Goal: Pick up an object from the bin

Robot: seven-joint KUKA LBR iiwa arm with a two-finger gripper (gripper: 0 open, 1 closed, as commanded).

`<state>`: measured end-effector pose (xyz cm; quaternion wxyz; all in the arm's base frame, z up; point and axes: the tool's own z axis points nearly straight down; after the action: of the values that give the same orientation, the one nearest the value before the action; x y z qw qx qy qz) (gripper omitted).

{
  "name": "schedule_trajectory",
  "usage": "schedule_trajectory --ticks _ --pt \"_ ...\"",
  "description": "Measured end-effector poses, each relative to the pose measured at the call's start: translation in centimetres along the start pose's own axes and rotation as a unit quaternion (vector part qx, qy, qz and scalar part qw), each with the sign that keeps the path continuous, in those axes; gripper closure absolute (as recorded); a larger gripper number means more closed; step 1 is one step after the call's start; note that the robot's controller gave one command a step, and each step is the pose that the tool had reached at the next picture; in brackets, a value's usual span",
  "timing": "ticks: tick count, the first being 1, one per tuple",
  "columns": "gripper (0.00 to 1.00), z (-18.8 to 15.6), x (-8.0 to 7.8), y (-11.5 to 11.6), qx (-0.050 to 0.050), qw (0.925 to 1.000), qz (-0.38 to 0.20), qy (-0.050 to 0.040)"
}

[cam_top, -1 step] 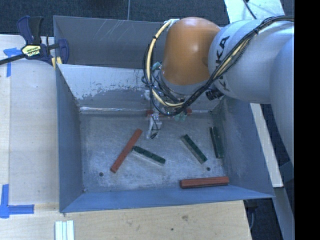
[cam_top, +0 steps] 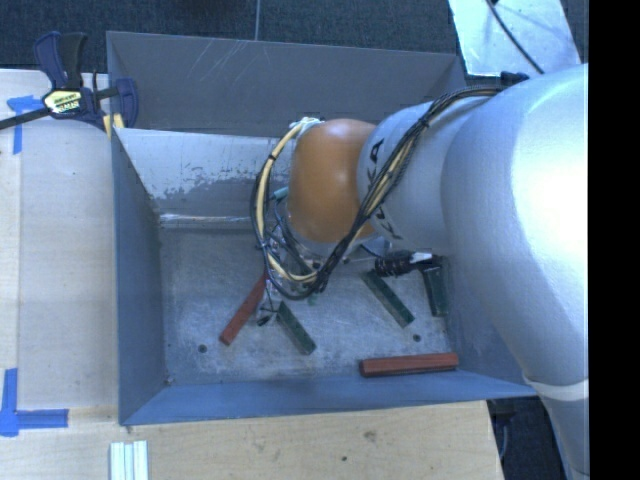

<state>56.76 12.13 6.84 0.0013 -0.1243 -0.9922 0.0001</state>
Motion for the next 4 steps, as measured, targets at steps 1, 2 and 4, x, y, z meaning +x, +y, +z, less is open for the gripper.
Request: schedule_trajectory --ticks 1,2,4 --pt "0.00 -3.2 2.1 -3.3 0.000 0.9962 0.087 -0.0016" --pt "0.00 -4.8 3.3 3.9 -0.002 0.9999 -0.014 -0.0034" --pt "0.00 -0.1 3.4 2.4 0.000 0.9896 -0.144 -0.0011"
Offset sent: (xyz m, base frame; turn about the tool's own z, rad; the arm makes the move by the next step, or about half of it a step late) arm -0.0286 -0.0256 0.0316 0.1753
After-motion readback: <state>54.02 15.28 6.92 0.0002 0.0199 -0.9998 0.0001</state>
